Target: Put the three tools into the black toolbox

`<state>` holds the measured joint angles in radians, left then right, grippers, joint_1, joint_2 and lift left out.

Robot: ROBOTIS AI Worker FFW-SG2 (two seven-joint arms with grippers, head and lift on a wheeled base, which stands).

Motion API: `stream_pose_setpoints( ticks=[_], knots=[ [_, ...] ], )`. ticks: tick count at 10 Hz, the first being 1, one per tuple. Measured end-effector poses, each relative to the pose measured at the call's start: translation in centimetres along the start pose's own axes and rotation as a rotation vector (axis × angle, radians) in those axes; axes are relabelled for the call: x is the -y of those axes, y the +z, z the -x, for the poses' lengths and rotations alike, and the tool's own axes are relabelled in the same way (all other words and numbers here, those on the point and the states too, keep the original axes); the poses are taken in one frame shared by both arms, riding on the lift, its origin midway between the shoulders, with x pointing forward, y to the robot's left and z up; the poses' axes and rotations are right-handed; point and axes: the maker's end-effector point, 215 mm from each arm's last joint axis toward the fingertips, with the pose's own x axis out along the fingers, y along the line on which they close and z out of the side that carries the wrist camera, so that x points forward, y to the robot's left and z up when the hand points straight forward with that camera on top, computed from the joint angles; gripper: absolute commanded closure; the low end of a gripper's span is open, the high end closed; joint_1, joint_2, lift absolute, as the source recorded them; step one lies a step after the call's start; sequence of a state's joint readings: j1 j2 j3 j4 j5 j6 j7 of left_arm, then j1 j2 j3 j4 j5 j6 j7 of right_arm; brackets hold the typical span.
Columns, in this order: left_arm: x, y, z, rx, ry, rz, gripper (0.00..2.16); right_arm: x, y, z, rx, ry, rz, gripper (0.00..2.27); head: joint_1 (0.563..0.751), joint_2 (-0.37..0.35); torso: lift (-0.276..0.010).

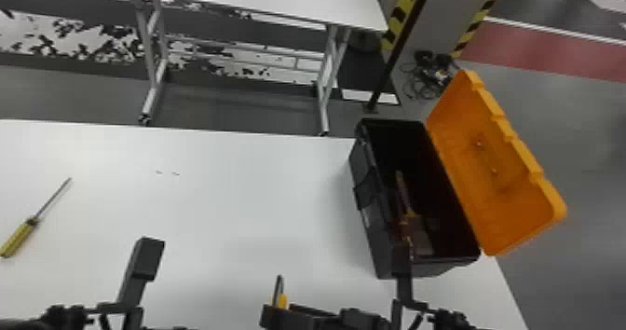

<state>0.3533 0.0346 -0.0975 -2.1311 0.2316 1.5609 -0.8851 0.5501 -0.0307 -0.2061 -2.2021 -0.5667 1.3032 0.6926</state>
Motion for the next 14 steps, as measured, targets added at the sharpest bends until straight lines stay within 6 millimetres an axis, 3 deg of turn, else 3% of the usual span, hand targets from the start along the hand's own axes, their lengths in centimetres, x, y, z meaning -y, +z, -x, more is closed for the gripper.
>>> stream_pose_setpoints(
  ticks=[2,3,4,7,14],
  knots=[
    [1.3,-0.5,-0.1,0.001,-0.018,-0.019,1.71,0.1,0.5,-0.3,0.019,0.006,0.016,0.11,0.695,-0.250,-0.051],
    [1.6,-0.7,-0.1,0.000,-0.025,-0.018,1.71,0.2,0.5,-0.4,0.021,0.005,0.020,0.70,0.695,-0.253,-0.051],
    [1.7,-0.8,-0.1,0.000,-0.029,-0.017,1.71,0.2,0.7,-0.5,0.026,0.003,0.031,2.25,0.695,-0.254,-0.051],
    [1.4,-0.9,0.2,0.008,-0.028,-0.006,1.71,0.6,2.3,-0.5,0.116,-0.048,0.117,2.24,0.695,-0.248,-0.051],
    [0.5,-0.1,0.6,0.020,-0.018,0.005,1.69,0.7,3.0,-0.5,0.115,-0.076,0.161,2.24,0.695,-0.227,-0.051]
  ],
)
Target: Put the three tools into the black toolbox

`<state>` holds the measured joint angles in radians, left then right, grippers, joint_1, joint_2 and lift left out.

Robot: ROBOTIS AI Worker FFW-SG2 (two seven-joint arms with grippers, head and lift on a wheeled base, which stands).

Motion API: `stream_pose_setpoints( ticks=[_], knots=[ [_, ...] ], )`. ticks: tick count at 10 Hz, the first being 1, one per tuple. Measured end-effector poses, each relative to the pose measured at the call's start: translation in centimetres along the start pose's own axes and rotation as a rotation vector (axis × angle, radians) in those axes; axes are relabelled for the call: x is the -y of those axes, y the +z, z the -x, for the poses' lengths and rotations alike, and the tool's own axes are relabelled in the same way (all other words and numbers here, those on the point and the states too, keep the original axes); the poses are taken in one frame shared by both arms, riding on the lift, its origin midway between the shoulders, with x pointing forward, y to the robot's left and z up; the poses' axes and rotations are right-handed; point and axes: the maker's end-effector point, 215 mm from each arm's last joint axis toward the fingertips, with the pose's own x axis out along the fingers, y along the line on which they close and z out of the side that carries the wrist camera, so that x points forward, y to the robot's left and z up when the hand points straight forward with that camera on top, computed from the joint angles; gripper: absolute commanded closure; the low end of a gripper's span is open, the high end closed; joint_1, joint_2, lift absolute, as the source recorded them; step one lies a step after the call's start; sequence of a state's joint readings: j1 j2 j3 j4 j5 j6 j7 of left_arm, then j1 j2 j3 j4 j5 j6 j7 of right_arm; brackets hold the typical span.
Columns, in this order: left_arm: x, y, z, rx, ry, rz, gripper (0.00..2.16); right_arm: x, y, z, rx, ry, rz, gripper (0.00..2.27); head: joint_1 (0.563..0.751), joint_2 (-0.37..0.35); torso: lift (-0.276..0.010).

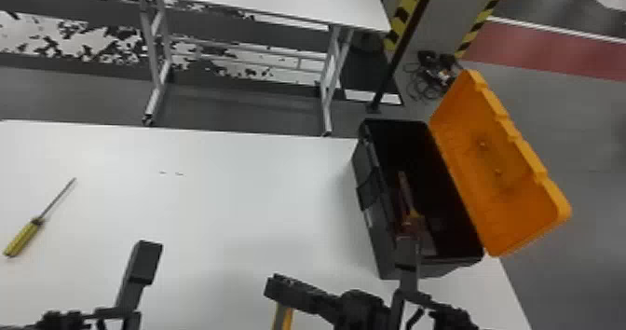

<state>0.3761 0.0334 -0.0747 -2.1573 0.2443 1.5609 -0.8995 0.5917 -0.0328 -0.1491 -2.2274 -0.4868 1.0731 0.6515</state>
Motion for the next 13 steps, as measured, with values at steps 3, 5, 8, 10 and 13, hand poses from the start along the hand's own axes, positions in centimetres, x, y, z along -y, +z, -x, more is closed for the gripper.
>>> stream_pose_setpoints(
  ticks=[3,5,8,10,13],
  knots=[
    [0.6,0.5,0.3,0.008,-0.060,0.018,0.03,0.2,0.1,-0.2,-0.006,-0.010,0.005,2.24,0.695,-0.224,-0.051],
    [0.5,0.8,0.6,0.016,-0.080,0.031,0.01,0.4,0.3,-0.3,-0.005,-0.019,0.009,2.24,0.695,-0.219,-0.051],
    [0.0,1.0,1.7,0.040,-0.092,0.053,0.02,0.7,0.6,0.0,-0.007,-0.033,0.008,2.24,0.695,-0.196,-0.051],
    [-2.0,0.7,4.2,0.091,-0.067,0.104,0.03,0.8,3.5,1.8,0.041,-0.071,0.063,2.24,0.695,-0.171,-0.051],
    [-4.9,-1.0,6.8,0.142,-0.009,0.182,0.03,1.0,10.1,7.1,0.099,-0.167,0.133,2.24,0.695,-0.206,-0.051]
  ],
)
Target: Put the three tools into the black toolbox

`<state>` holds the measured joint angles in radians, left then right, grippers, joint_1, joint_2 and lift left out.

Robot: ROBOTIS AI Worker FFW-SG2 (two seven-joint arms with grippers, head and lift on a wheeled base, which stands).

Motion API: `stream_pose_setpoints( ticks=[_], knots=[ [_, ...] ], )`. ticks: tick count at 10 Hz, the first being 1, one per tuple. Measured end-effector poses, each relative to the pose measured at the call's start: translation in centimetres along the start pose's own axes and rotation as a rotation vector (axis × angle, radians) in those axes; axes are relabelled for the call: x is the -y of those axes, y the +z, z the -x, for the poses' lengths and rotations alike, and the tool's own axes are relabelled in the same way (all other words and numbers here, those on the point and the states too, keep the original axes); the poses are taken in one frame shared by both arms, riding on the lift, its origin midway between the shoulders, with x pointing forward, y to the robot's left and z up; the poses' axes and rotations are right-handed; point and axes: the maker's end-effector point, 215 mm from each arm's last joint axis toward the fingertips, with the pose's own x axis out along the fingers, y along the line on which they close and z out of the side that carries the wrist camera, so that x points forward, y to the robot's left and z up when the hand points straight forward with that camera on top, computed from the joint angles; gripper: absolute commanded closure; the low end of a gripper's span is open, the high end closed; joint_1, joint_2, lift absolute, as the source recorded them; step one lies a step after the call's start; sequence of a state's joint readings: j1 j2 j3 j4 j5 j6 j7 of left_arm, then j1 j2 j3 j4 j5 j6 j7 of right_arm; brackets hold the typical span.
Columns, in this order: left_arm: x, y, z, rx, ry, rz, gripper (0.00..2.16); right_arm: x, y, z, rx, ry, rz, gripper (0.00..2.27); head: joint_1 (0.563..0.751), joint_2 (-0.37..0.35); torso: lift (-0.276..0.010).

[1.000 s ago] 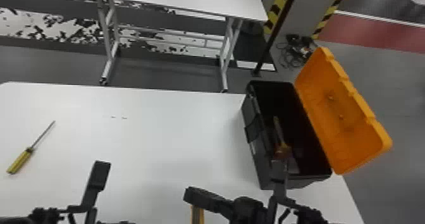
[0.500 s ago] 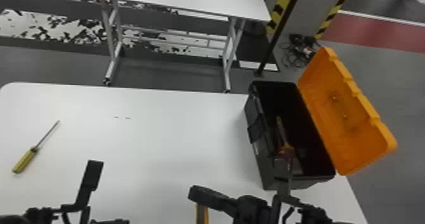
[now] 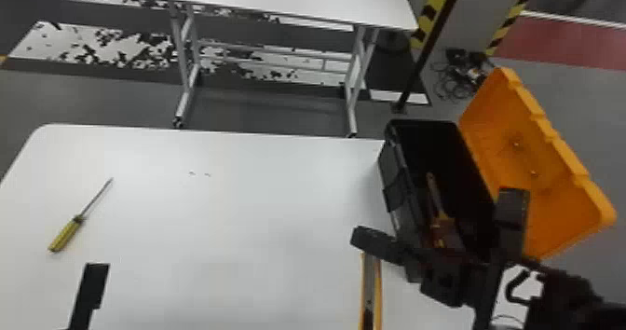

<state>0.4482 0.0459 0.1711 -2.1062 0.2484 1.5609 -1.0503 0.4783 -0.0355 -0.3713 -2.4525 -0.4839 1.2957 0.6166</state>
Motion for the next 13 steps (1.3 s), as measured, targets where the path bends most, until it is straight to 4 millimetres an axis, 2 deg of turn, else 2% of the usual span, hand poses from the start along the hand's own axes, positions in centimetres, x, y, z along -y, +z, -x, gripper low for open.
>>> stream_pose_setpoints(
  ticks=[2,4,7,8,11,12,13],
  knots=[
    [-1.1,-0.9,0.4,0.003,0.032,0.025,0.04,2.3,4.2,2.6,0.011,-0.088,0.058,2.24,0.695,-0.262,-0.051],
    [-1.5,-1.7,0.6,0.004,0.044,0.041,0.04,5.7,7.3,4.3,0.018,-0.195,0.136,2.24,0.695,-0.348,-0.051],
    [-0.9,-2.2,0.9,0.005,0.032,0.035,0.04,12.1,11.1,5.8,0.062,-0.338,0.260,2.24,0.695,-0.350,-0.051],
    [-0.6,-2.7,1.0,0.003,0.027,0.036,0.04,13.7,12.3,6.1,0.079,-0.373,0.314,2.24,0.695,-0.350,-0.051],
    [-0.3,-4.0,1.5,0.006,0.025,0.048,0.04,15.8,15.5,3.9,0.117,-0.391,0.460,2.24,0.695,-0.350,-0.051],
    [0.1,-4.1,1.5,0.006,0.012,0.049,0.04,15.8,15.9,2.8,0.131,-0.353,0.483,2.22,0.695,-0.350,-0.051],
    [0.4,-4.2,1.5,0.008,0.006,0.048,0.04,15.1,15.7,1.9,0.145,-0.289,0.513,2.05,0.695,-0.350,-0.051]
  ],
)
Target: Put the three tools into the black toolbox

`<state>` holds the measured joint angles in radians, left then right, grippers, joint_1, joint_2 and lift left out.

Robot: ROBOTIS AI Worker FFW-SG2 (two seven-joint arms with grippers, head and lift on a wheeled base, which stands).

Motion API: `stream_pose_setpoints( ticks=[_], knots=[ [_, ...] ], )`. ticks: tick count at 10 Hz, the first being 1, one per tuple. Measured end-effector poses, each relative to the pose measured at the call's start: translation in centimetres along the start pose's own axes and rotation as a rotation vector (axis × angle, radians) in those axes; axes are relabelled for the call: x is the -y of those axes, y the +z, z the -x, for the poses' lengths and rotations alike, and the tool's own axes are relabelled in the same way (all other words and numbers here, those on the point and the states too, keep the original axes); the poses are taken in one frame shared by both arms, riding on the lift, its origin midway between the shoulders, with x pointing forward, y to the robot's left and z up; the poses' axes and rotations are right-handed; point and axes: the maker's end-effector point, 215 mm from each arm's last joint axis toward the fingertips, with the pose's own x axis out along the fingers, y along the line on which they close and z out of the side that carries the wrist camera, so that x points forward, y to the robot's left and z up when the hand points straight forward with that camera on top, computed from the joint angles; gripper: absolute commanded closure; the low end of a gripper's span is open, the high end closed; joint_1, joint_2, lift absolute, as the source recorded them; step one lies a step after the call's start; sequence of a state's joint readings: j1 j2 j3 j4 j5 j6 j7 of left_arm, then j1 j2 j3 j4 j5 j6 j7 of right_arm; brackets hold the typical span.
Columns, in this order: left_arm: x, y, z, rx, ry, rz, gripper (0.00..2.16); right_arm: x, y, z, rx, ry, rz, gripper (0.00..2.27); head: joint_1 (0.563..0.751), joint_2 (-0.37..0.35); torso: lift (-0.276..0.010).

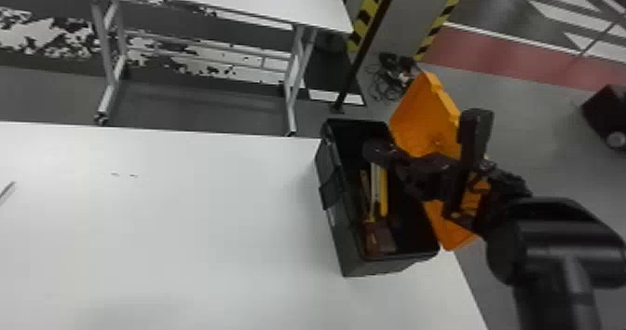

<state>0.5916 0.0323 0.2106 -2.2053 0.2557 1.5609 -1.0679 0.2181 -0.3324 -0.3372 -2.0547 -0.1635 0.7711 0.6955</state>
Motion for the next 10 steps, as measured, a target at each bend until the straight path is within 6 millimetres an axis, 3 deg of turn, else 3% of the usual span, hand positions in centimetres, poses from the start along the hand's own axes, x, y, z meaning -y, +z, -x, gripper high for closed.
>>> stream_pose_setpoints(
  ticks=[2,5,6,7,10],
  knots=[
    [0.3,0.1,0.6,0.014,-0.003,-0.004,0.04,-1.4,-0.7,0.7,0.024,0.094,0.006,2.15,0.695,-0.350,-0.051],
    [0.9,0.6,1.4,0.032,-0.007,-0.024,0.04,-0.4,-1.4,3.2,0.023,0.110,0.004,2.12,0.695,-0.350,-0.051],
    [1.3,0.5,1.4,0.030,-0.008,-0.034,0.04,-0.4,-1.5,3.6,0.026,0.118,0.006,1.19,0.695,-0.350,-0.051],
    [1.6,0.2,1.4,0.026,-0.009,-0.042,0.04,-0.5,-1.9,4.0,0.026,0.121,0.004,0.00,0.695,-0.350,-0.051],
    [1.8,-0.5,1.6,0.023,0.020,-0.055,0.04,-0.2,-3.1,5.6,0.015,0.133,-0.069,0.06,0.695,-0.350,-0.051]
  ],
)
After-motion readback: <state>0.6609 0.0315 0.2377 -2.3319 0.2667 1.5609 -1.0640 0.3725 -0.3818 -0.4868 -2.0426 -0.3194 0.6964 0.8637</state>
